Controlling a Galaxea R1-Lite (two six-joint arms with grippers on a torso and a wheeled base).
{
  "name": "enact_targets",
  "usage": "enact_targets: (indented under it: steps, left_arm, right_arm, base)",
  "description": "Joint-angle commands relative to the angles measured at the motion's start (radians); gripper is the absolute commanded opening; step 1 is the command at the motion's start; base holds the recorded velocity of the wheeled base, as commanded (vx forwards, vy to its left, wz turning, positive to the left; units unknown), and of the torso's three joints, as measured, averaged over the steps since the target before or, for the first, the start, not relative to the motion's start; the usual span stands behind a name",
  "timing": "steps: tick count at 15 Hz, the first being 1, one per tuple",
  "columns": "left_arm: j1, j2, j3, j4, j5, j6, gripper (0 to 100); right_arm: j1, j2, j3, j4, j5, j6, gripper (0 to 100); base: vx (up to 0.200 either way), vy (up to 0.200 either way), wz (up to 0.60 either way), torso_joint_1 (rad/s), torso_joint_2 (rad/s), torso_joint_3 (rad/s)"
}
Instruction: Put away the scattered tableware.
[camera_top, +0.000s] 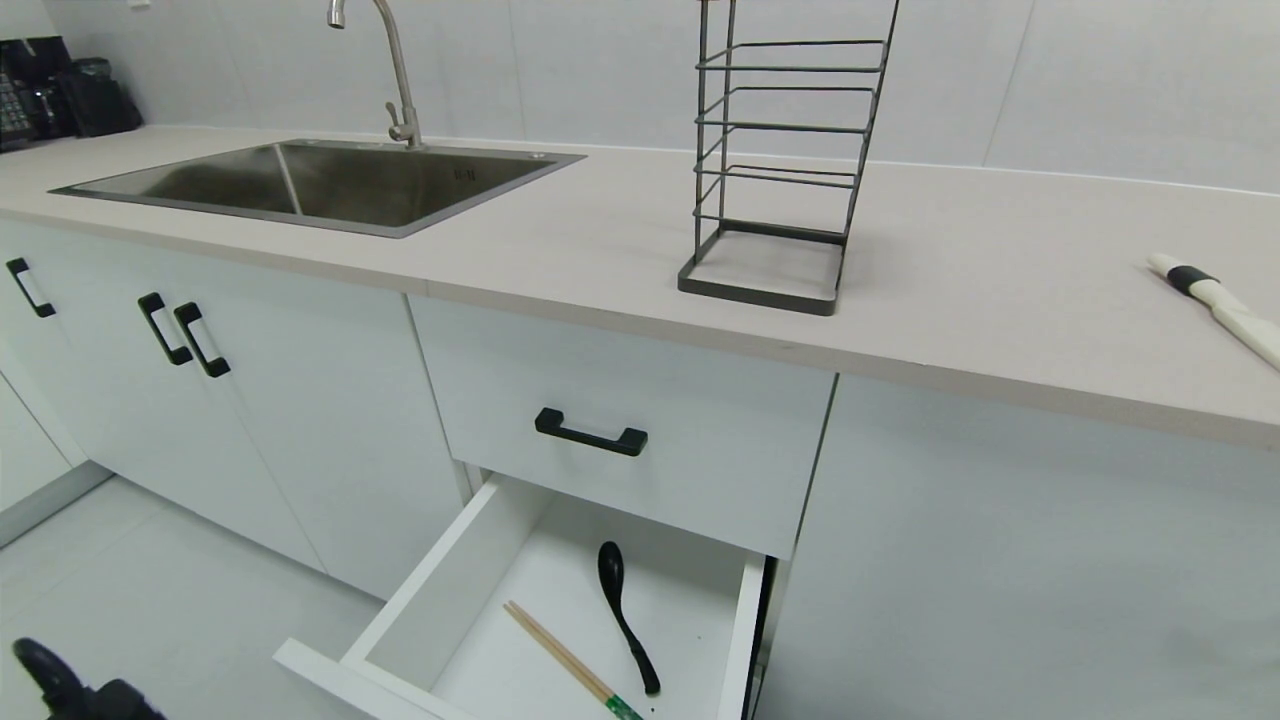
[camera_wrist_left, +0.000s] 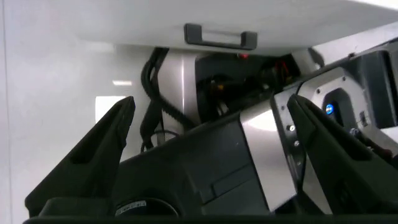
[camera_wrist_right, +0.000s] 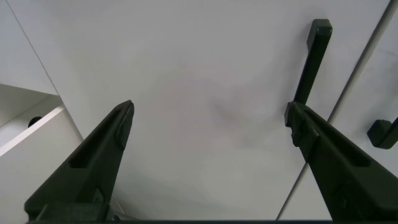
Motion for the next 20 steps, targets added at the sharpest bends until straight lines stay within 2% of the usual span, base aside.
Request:
enact_targets:
  steps: [1, 2, 3, 6, 7, 11, 16, 20]
  left_arm:
    - [-0.005, 0.15, 0.008, -0.064, 0.039, 0.047, 100]
    - [-0.005, 0.216, 0.024, -0.148, 0.062, 0.091, 100]
    - [-0.007, 0.236, 0.031, -0.179, 0.065, 0.105, 100]
    - [-0.005, 0.319, 0.024, -0.21, 0.083, 0.211, 100]
    - [-0.005, 0.334, 0.024, -0.217, 0.088, 0.216, 100]
    - [-0.008, 0.494, 0.036, -0.414, 0.097, 0.217, 100]
    - [-0.02, 0.529, 0.013, -0.426, 0.097, 0.219, 100]
    - [-0.019, 0.618, 0.018, -0.552, 0.097, 0.217, 100]
  right_arm:
    - [0.0, 0.002, 0.0, 0.0, -0.001, 0.0, 100]
    - [0.0, 0.002, 0.0, 0.0, -0.001, 0.0, 100]
    - [0.0, 0.002, 0.0, 0.0, 0.001, 0.0, 100]
    - [0.0, 0.002, 0.0, 0.0, 0.001, 0.0, 100]
    - [0.0, 0.002, 0.0, 0.0, -0.001, 0.0, 100]
    - [0.0, 0.002, 0.0, 0.0, 0.001, 0.0, 100]
    - [0.0, 0.002, 0.0, 0.0, -0.001, 0.0, 100]
    - [0.0, 0.002, 0.0, 0.0, 0.001, 0.0, 100]
  base:
    - [0.0, 0.0, 0.0, 0.0, 0.0, 0.0]
    - [0.0, 0.0, 0.0, 0.0, 0.0, 0.0]
    - [0.0, 0.0, 0.0, 0.0, 0.0, 0.0]
    - [0.0, 0.0, 0.0, 0.0, 0.0, 0.0]
    - [0.0, 0.0, 0.0, 0.0, 0.0, 0.0]
    - [0.0, 0.0, 0.0, 0.0, 0.0, 0.0]
    - [0.0, 0.0, 0.0, 0.0, 0.0, 0.0]
    - [0.0, 0.0, 0.0, 0.0, 0.0, 0.0]
